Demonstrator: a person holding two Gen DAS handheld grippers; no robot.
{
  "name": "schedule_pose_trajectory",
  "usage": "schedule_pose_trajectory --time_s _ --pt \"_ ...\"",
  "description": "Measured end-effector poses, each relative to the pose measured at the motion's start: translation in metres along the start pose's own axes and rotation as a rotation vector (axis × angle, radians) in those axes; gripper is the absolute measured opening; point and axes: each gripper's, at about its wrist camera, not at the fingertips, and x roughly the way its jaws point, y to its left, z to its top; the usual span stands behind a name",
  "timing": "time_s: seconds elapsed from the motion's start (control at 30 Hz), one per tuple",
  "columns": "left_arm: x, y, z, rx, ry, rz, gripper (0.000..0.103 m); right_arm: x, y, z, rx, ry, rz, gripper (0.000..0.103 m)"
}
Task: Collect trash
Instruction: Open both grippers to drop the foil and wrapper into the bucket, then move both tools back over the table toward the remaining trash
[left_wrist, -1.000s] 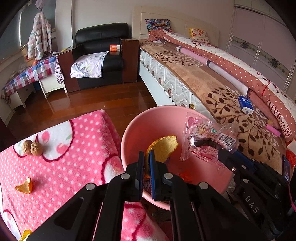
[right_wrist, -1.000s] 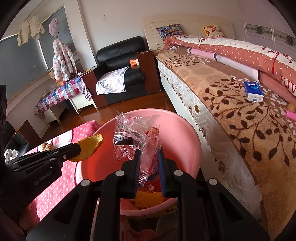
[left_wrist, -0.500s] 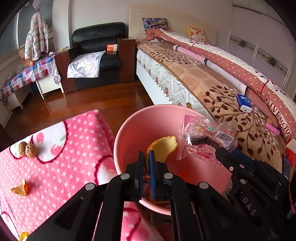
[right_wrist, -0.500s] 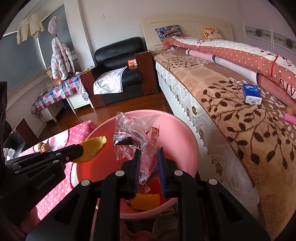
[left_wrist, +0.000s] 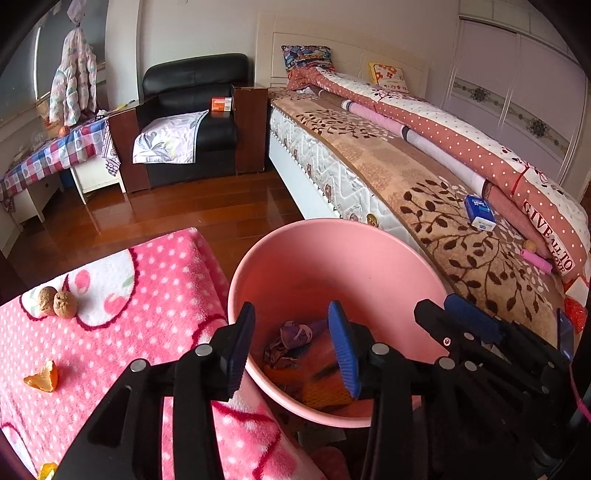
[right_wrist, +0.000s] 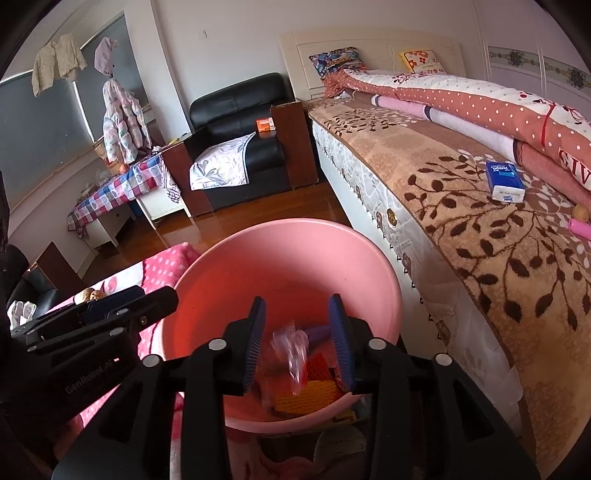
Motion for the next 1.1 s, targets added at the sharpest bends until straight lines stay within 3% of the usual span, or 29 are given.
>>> schedule_pose_trajectory --time_s 0.5,1.1 --pt "-0.032 0.020 -0.012 -0.025 -0.028 0.033 0.044 -0.022 0.007 -0.002 0.018 -0.030 0.026 0.042" --pt "-0.090 0.051 -0.038 -0.079 -0.075 0.062 0.044 -0.054 0.034 -0.019 -0.046 -0.034 0.062 0.042"
